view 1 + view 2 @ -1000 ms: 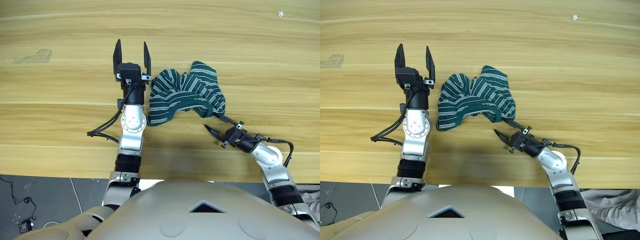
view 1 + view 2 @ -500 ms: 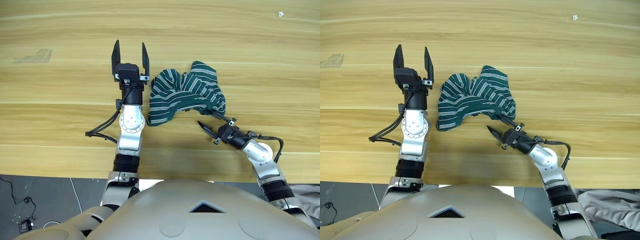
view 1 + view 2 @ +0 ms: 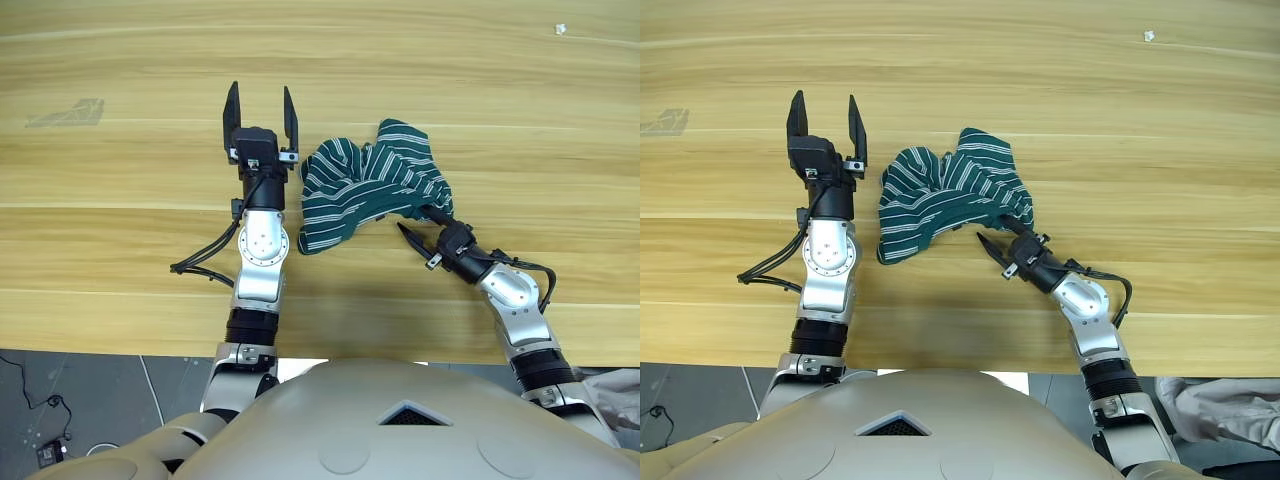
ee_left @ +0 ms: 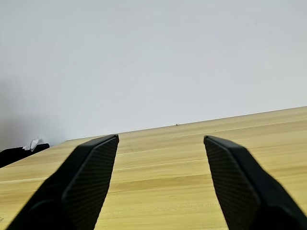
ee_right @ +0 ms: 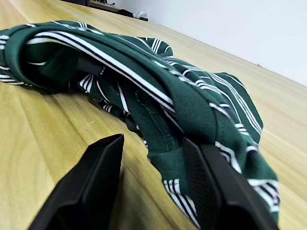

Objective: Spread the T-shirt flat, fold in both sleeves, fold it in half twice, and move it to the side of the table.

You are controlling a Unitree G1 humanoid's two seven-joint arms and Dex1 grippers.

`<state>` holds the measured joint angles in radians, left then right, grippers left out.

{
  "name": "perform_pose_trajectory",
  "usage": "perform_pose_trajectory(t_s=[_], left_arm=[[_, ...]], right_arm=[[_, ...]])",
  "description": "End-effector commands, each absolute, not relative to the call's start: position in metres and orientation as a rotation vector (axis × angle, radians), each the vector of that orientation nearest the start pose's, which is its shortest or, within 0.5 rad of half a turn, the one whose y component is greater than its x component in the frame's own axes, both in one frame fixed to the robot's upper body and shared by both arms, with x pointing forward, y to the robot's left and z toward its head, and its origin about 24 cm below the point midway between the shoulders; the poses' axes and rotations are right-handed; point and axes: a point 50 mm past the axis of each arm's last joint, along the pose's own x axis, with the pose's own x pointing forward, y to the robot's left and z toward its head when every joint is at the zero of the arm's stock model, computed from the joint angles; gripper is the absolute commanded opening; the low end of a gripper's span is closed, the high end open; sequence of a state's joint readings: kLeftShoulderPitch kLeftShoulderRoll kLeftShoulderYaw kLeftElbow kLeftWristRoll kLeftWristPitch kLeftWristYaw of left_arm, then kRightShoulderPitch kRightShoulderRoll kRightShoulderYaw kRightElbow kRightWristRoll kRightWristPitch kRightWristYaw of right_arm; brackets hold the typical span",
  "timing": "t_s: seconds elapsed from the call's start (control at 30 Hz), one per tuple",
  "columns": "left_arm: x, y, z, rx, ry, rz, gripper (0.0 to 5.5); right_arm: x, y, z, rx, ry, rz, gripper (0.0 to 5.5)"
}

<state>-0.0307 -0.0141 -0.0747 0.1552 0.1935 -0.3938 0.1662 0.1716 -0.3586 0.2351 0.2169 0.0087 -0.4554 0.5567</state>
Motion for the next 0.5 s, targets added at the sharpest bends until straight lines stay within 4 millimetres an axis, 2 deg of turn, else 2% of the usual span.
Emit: perform_pose_trajectory(t_s=[0.03, 0.17, 0.3, 0.5], left_arm=[[0.252, 0.130, 0.047, 0.144, -0.271, 0.039, 3.33], [0.252, 0.130, 0.047, 0.147, -0.267, 0.041, 3.33], [0.252, 0.130, 0.046, 0.150, -0.263, 0.041, 3.33], [0.250, 0.132, 0.046, 0.151, -0.264, 0.050, 3.33]], right_arm=[[0.179, -0.155, -0.030, -0.307, 0.208, 0.829, 1.71], [0.175, -0.155, -0.036, -0.248, 0.305, 0.853, 0.86], [0.168, -0.151, -0.035, -0.030, 0.417, 0.845, 0.15], [0.151, -0.157, -0.032, 0.033, 0.522, 0.891, 0.03]])
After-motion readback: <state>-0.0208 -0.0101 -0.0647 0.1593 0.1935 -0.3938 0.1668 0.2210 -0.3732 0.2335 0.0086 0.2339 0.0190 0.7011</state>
